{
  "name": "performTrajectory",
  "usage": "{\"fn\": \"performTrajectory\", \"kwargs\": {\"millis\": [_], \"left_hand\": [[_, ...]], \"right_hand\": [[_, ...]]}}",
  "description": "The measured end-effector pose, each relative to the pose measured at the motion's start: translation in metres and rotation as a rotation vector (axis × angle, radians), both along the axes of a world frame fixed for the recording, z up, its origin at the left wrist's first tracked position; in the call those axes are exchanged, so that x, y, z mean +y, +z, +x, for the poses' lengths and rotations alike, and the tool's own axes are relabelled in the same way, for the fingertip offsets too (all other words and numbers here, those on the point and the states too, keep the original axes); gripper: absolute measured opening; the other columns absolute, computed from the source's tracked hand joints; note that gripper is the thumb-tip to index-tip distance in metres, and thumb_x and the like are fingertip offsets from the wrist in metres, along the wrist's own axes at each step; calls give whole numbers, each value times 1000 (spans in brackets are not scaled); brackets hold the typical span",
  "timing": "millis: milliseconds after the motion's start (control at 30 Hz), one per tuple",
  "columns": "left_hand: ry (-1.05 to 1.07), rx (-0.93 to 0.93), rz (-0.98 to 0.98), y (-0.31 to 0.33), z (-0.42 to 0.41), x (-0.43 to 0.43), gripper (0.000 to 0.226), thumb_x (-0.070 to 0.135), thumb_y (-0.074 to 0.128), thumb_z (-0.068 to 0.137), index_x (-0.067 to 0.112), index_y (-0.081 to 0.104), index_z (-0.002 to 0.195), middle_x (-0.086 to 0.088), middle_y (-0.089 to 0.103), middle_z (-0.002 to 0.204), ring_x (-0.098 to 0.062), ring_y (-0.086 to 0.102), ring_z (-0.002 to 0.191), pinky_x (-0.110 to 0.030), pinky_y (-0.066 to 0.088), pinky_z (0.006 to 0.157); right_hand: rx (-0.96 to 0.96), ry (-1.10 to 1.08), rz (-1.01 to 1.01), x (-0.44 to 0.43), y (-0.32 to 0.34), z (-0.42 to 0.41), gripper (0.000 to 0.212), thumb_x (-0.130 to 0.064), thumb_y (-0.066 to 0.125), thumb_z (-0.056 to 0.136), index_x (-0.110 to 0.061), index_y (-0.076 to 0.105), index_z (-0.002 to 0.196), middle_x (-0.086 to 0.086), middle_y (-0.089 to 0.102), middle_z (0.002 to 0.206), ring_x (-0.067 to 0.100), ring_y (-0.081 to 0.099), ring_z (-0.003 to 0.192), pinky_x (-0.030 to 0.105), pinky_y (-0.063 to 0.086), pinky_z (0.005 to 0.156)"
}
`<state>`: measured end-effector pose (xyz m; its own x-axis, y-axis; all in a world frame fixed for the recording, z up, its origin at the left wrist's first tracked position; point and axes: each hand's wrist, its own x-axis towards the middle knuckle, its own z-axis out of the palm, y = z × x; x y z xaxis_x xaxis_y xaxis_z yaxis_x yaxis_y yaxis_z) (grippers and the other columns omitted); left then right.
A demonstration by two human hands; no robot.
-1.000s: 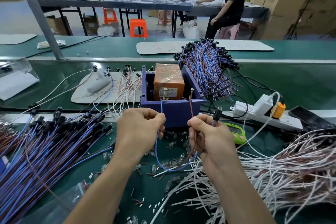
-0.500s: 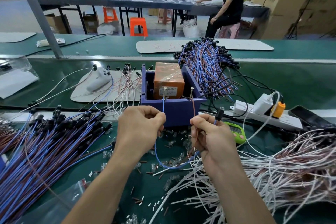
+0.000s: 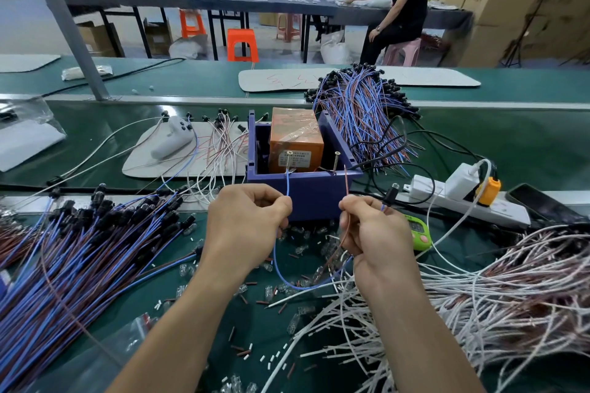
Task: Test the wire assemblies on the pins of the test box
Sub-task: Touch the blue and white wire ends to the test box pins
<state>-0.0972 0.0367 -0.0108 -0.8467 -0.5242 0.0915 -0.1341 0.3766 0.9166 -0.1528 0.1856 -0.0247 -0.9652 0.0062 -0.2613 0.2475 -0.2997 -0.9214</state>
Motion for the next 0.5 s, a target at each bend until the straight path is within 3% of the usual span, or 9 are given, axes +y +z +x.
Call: {"fn": "performTrajectory", "kwargs": {"millis": [500], "left_hand": [[10, -13, 12, 1, 0, -1, 25, 26, 76, 88, 42, 75, 68, 8, 71, 57, -5, 63, 45, -14, 46, 44]], "right_hand": [[30, 37, 59, -5, 0, -3, 26, -1, 67, 92, -11, 61, 68, 3, 52, 51, 12, 40, 43, 23, 32, 41]]}}
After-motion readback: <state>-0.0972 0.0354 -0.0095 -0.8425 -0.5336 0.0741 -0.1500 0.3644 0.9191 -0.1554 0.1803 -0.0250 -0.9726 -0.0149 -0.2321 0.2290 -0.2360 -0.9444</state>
